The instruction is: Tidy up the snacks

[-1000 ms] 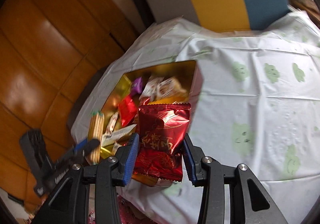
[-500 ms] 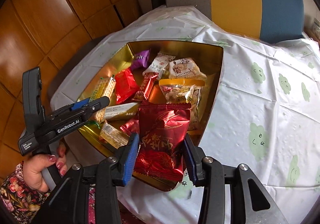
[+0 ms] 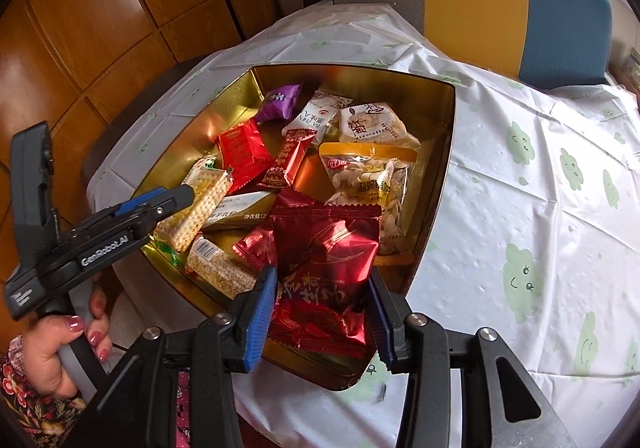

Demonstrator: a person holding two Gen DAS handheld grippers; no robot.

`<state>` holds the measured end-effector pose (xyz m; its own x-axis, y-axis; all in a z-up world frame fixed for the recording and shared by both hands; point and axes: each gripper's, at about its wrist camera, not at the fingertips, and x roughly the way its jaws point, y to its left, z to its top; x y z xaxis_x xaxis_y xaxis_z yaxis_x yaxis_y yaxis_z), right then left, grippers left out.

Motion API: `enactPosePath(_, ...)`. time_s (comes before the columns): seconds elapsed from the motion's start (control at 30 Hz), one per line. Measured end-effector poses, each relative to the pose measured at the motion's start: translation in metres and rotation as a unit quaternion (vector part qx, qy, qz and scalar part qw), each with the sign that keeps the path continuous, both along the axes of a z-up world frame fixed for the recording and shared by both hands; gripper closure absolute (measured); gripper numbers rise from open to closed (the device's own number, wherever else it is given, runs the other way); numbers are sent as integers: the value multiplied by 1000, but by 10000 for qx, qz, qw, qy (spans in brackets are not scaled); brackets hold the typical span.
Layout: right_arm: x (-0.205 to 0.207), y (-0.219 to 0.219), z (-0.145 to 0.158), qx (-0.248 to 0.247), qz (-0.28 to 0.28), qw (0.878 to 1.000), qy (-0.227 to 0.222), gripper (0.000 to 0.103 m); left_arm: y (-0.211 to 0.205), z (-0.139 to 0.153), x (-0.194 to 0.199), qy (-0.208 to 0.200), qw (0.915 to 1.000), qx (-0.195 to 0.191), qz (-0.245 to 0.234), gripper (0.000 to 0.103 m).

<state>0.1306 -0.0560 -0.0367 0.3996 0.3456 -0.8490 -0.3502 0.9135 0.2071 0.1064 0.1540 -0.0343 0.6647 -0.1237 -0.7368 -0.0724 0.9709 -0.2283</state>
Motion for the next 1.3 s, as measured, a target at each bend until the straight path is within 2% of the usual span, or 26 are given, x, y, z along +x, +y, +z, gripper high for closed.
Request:
enactPosePath(0.2,2,6,-3,-147,6,9999,-32,56,-5,10,-8,-124,9998,138,-2,53)
enactPosePath(0.23,2,6,-3,-189,-62,9998,-88,49,-5,12,-10,-132,9998,159,8,53)
enactPosePath(0.27,2,5,-2,-222,-159,9995,-157,37,-6,13,-12,-134,9998,170,18,53)
enactPosePath(0.3,0,2,1,-146,-240,9993,-256,35,-6,15,-15,-139,9998,171,34,53)
enactPosePath(0.37,-4,-4,6,-28,-439,9984,-365,21,-6,18,-21,-125,9996,204,116,53)
enactPosePath(0.53,-28,-22,21,238,-926,9924,-773,0,-7,20,-40,1,9989,367,302,53)
enactPosePath(0.73,-60,-15,29,-152,-938,9883,-1192,0,-11,18,-62,309,9979,414,389,53)
enactPosePath(0.83,-76,-10,33,-496,-1050,9821,-1483,0,-13,24,-76,200,9975,513,432,53)
enactPosePath(0.9,-86,-8,35,-577,-1159,9785,-1606,0,-14,29,-87,76,9961,708,517,53)
enactPosePath(1.07,-106,-12,37,-735,-1626,9696,-1675,0,-14,35,-103,117,9913,1016,827,53)
enactPosePath(1.3,-120,-9,42,-873,-1762,9622,-1884,0,-14,30,-117,347,9934,735,812,53)
